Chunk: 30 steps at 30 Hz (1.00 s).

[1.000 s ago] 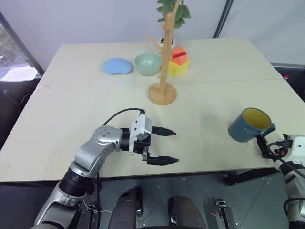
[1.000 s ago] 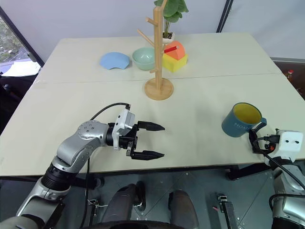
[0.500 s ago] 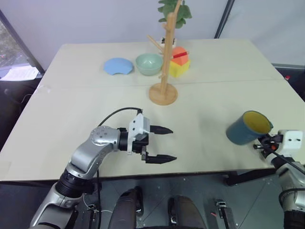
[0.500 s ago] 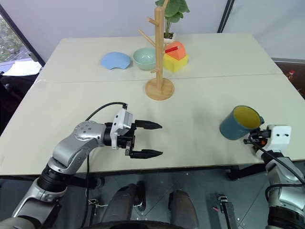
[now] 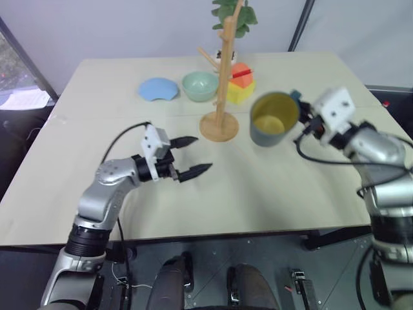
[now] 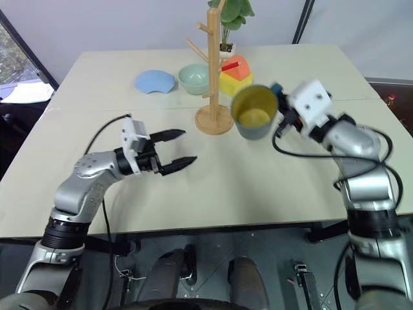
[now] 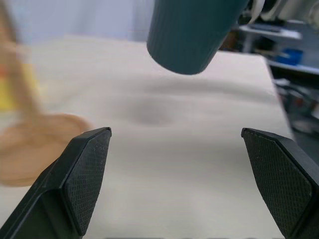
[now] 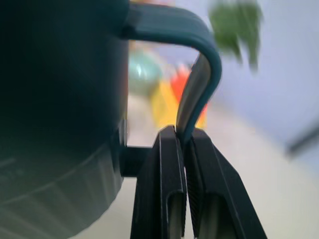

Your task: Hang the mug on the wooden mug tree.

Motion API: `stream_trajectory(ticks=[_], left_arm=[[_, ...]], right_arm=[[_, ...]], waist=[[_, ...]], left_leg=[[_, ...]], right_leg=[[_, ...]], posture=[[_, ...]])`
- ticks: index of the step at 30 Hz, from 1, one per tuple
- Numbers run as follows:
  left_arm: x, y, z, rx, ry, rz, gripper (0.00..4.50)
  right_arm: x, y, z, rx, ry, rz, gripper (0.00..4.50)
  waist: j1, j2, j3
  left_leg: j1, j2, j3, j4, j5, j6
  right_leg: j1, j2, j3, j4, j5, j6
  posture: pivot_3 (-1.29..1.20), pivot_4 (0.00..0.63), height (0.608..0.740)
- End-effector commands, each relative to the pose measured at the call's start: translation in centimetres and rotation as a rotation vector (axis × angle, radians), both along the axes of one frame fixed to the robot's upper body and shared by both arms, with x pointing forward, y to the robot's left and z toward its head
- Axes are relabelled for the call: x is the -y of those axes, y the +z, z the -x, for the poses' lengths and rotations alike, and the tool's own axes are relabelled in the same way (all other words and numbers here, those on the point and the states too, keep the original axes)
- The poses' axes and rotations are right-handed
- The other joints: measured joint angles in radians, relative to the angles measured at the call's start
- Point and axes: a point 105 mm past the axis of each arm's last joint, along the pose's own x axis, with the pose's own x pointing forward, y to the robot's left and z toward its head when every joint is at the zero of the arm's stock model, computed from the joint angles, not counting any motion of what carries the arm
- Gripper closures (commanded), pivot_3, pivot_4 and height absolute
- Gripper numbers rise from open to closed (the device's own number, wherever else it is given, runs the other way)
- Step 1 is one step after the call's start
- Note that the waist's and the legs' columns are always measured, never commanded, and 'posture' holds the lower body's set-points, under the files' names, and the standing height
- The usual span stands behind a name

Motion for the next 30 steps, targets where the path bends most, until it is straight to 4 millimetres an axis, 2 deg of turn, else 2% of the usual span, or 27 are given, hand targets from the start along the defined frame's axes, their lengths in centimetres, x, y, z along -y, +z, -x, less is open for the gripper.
stream_trajectory(ticks=[1, 5, 9, 24, 30], left_arm=[[-1.2, 1.9, -0.1, 0.060, 0.040, 0.042, 0.00], [-2.1, 2.2, 0.2, 0.077, 0.088, 0.044, 0.00], [-2.5, 2.2, 0.6, 0.080, 0.116, 0.050, 0.00], [-3.0, 2.5, 1.4, 0.084, 0.145, 0.051, 0.00], [-2.9, 3.2, 1.4, 0.094, 0.138, 0.074, 0.00]], right_arm=[[-0.6, 1.1, -2.3, 0.005, 0.017, 0.004, 4.46], [-1.5, 2.2, -5.4, 0.000, 0.046, 0.038, 4.46], [-1.9, 2.6, -6.9, -0.008, 0.062, 0.038, 4.46], [-4.2, 3.9, -8.7, -0.005, 0.109, 0.002, 4.46], [-5.0, 3.4, -9.2, -0.043, 0.104, 0.018, 4.46]], waist=[[-0.005, -0.001, 0.000], [-0.012, -0.001, 0.000], [-0.009, -0.001, 0.001], [-0.013, -0.001, 0.001], [-0.015, -0.001, 0.001]], left_leg=[[-0.001, -0.001, 0.000, 0.001, -0.001, 0.002], [-0.009, -0.003, 0.004, 0.005, -0.001, 0.004], [-0.012, -0.002, 0.006, 0.005, 0.002, 0.004], [-0.011, 0.000, 0.008, 0.006, 0.002, 0.004], [-0.012, 0.000, 0.011, 0.006, 0.002, 0.004]], right_leg=[[0.000, -0.001, 0.000, -0.001, 0.000, 0.000], [-0.003, -0.003, 0.001, 0.000, 0.004, 0.007], [-0.006, -0.001, 0.001, 0.001, 0.007, 0.012], [-0.011, 0.000, 0.004, 0.010, 0.008, 0.014], [-0.014, -0.001, 0.007, 0.014, 0.008, 0.014]], posture=[[0.00, 0.150, 0.740], [0.00, 0.150, 0.740], [0.00, 0.150, 0.740], [0.00, 0.150, 0.740], [0.00, 0.150, 0.740]])
